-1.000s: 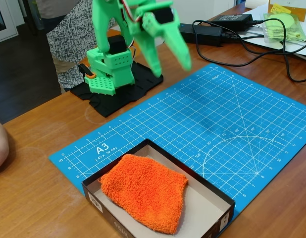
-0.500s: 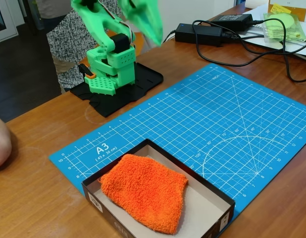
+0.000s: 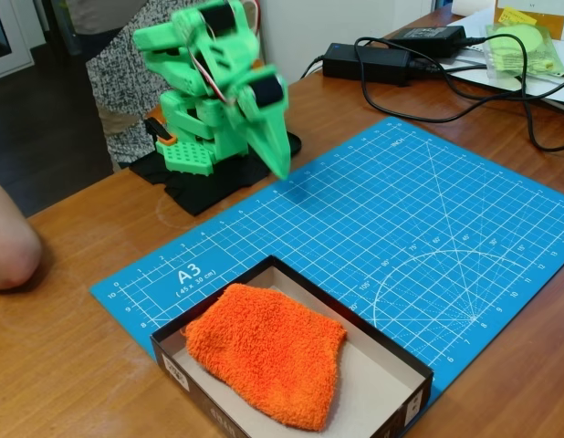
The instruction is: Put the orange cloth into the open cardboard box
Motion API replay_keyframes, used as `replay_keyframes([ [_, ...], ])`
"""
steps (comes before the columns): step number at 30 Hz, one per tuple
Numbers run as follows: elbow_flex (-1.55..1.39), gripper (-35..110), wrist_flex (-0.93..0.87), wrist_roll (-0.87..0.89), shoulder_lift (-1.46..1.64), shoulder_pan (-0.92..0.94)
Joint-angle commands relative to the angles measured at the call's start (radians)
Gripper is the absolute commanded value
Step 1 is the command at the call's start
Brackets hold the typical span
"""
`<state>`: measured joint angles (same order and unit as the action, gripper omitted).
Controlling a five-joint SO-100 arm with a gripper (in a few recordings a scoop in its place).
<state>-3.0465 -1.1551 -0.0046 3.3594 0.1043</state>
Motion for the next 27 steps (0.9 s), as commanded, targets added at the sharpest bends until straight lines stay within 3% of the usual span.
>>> replay_keyframes([
  [1, -0.014, 0, 0.0, 0.031, 0.014, 0.0],
  [27, -0.015, 0, 0.0, 0.043, 0.014, 0.011],
])
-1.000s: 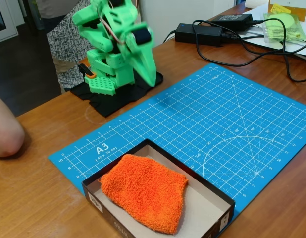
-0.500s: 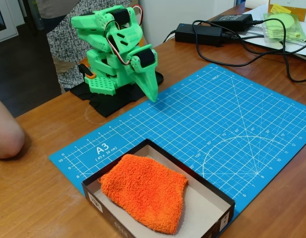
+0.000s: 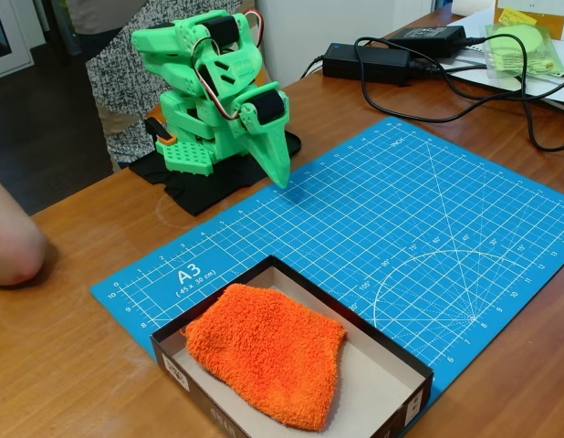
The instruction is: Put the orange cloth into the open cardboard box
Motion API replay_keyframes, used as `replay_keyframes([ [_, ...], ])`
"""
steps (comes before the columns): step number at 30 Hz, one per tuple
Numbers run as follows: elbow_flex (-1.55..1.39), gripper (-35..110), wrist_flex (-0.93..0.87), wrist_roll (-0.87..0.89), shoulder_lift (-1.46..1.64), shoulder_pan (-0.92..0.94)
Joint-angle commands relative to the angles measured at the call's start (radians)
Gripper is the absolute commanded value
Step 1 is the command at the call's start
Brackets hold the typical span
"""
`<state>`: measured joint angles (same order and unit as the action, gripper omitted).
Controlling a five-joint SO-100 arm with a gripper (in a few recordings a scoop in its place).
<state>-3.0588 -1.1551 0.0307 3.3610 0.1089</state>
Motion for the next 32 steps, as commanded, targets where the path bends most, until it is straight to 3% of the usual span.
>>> replay_keyframes([
  [1, -0.003, 0, 0.0, 0.008, 0.012, 0.008],
  [32, -0.003, 0, 0.002, 0.035, 0.014, 0.011],
])
